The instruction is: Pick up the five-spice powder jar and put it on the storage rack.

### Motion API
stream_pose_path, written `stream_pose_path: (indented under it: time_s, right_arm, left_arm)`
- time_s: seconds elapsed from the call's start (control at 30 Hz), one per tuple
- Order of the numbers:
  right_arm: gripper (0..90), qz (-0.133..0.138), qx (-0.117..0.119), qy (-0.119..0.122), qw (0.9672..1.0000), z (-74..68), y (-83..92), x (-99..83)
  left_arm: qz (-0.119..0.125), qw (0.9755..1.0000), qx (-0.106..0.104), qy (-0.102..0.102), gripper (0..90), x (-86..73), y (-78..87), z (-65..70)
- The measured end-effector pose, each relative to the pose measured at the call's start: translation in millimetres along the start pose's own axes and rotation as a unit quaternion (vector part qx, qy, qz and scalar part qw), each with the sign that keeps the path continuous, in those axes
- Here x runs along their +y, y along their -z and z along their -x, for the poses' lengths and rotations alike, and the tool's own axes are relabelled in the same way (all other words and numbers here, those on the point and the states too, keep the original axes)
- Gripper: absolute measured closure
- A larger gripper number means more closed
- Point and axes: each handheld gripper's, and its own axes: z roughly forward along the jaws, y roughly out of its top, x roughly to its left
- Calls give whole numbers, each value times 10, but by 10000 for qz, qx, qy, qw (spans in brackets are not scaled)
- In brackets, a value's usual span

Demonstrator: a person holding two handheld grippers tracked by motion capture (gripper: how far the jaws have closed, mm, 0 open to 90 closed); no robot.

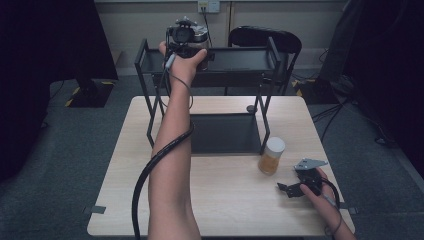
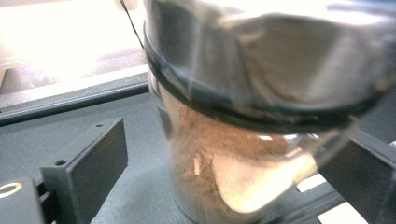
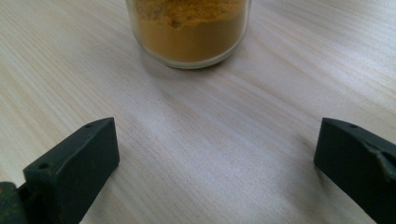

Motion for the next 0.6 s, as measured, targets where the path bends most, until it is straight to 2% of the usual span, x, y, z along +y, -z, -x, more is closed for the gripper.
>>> stream_pose_path:
  time_s: [0.17,0.27,0.6]
  right_arm:
    - [0,-2,-2,0,10000,-2,1,-1]
    - [0,-7,-3,-1,10000,-4,3,0]
    - [0,-1,-4,9,10000,-3,3,-2]
  left_arm:
    - [139,9999,-13,-4,11,-60,80,23]
    - [184,9997,-121,-116,11,-99,136,27]
    - [293,9992,-243,-85,17,-248,241,64]
